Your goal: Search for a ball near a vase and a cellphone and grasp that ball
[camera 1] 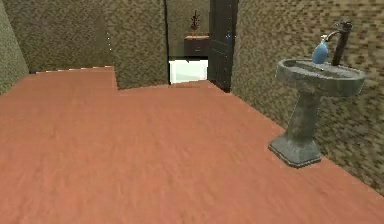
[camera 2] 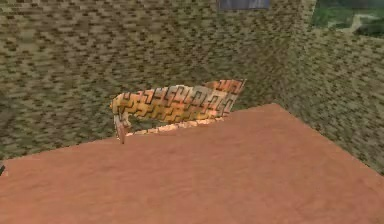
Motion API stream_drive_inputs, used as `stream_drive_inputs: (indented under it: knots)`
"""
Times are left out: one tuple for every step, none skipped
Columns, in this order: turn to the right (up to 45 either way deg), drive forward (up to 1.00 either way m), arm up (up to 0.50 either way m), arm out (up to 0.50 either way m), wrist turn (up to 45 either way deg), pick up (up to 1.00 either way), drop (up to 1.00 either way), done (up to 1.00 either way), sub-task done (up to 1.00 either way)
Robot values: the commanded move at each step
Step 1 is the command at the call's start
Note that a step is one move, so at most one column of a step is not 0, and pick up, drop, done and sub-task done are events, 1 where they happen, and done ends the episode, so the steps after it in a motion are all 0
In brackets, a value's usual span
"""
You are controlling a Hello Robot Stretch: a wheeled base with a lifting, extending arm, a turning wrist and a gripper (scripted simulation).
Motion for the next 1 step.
stream_drive_inputs:
  knots:
    - [0.0,1.0,0.0,0.0,0.0,0.0,0.0,0.0,0.0]
